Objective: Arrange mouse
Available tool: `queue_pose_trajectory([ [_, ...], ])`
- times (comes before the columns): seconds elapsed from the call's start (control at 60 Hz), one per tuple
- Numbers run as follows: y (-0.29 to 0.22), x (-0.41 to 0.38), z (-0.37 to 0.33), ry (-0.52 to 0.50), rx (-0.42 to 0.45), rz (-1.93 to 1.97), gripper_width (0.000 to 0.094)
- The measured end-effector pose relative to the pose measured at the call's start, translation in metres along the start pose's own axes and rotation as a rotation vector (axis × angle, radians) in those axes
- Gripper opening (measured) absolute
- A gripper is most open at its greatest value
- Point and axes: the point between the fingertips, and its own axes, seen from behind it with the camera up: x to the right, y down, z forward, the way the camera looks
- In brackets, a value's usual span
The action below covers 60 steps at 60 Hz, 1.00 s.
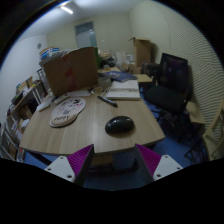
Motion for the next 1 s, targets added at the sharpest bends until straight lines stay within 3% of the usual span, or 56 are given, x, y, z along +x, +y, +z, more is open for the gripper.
queue_pose_trajectory([
  [0.133,-0.001,-0.013,0.051,-0.058,-0.011,-0.023,0.0829],
  [0.25,-0.002,-0.005,0.085,-0.048,-0.02,-0.006,0.083],
  [0.283,-0.012,-0.001,0.09,-0.043,0.018,0.0,0.0797],
  [0.433,-0.031,0.002,0.112,-0.042,0.035,0.025,0.0805],
  [0.733,-0.068,-0.004,0.169,0.038,0.046,-0.108,0.0813],
  [0.85,-0.08,-0.003,0.18,0.078,0.071,-0.077,0.0747],
  [0.867,-0.081,-0.004,0.181,0.078,0.073,-0.078,0.0789],
  [0.883,-0.081,-0.005,0.182,0.075,0.074,-0.078,0.0758],
  [0.917,-0.081,-0.009,0.183,0.068,0.075,-0.075,0.0599],
  [1.0,-0.08,-0.009,0.182,0.073,0.069,-0.051,0.0529],
])
